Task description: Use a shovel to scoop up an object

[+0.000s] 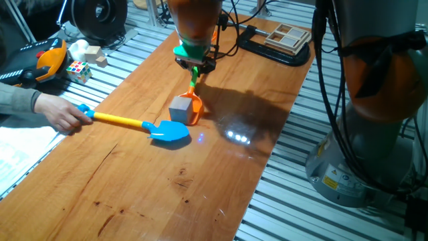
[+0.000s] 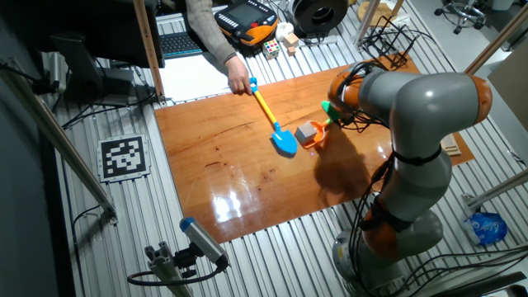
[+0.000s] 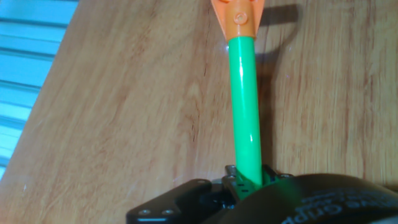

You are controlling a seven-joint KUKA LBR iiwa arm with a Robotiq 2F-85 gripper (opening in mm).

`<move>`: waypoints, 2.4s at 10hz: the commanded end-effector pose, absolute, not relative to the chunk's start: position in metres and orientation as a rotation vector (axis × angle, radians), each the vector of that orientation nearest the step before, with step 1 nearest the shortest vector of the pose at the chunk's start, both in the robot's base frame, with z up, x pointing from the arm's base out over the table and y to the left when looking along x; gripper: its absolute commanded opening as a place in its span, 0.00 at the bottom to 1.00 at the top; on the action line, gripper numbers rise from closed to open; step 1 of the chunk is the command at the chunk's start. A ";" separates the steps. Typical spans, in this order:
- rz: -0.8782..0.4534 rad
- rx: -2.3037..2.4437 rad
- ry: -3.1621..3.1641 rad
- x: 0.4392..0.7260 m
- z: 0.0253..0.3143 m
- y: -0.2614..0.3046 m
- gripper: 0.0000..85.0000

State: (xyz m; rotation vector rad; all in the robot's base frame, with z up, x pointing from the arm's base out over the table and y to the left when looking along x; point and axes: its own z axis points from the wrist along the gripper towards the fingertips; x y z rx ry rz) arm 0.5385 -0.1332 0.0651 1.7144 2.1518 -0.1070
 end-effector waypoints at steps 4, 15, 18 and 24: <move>-0.098 1.782 2.189 0.540 0.066 -0.130 0.00; -0.107 1.686 2.585 0.574 0.116 -0.098 0.00; -0.115 1.508 2.743 0.587 0.121 -0.076 0.00; -0.113 0.806 3.020 0.596 0.113 -0.057 0.00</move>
